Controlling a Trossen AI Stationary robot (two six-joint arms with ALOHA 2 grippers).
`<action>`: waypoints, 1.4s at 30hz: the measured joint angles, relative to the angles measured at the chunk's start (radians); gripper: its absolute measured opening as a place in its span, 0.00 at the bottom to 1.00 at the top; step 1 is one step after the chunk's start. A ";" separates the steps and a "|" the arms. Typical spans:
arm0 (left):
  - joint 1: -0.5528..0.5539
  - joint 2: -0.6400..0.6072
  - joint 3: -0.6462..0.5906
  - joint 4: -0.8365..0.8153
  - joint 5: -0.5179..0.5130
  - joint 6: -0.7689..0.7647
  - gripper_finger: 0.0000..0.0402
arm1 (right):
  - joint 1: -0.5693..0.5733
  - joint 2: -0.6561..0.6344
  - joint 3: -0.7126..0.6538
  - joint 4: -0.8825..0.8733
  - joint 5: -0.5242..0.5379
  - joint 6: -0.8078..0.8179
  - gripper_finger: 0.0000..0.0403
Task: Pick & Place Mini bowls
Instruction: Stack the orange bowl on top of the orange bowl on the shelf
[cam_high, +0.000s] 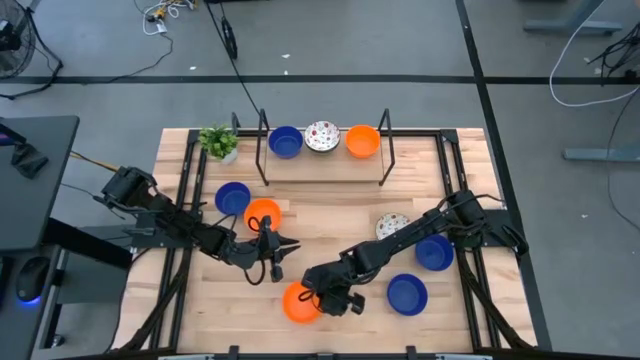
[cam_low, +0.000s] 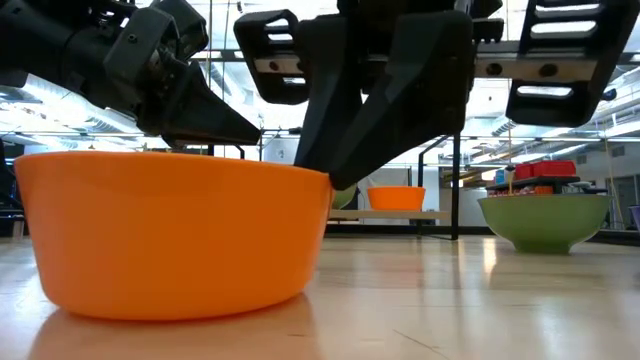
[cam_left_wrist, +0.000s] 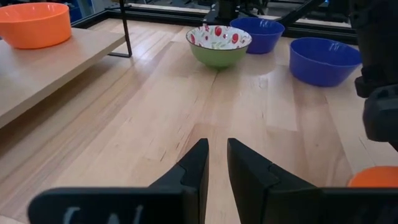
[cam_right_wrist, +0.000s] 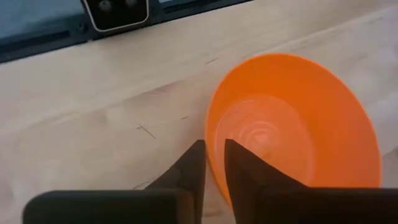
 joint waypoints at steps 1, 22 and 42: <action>0.000 0.000 0.000 0.000 0.000 0.000 0.15 | 0.000 0.000 0.000 -0.001 0.000 -0.014 0.14; 0.000 0.000 -0.001 0.000 0.000 0.000 0.15 | 0.006 0.034 -0.002 0.007 -0.001 -0.224 0.13; -0.006 0.000 -0.001 -0.019 0.026 -0.021 0.15 | 0.016 0.025 -0.001 0.005 0.061 -0.097 0.08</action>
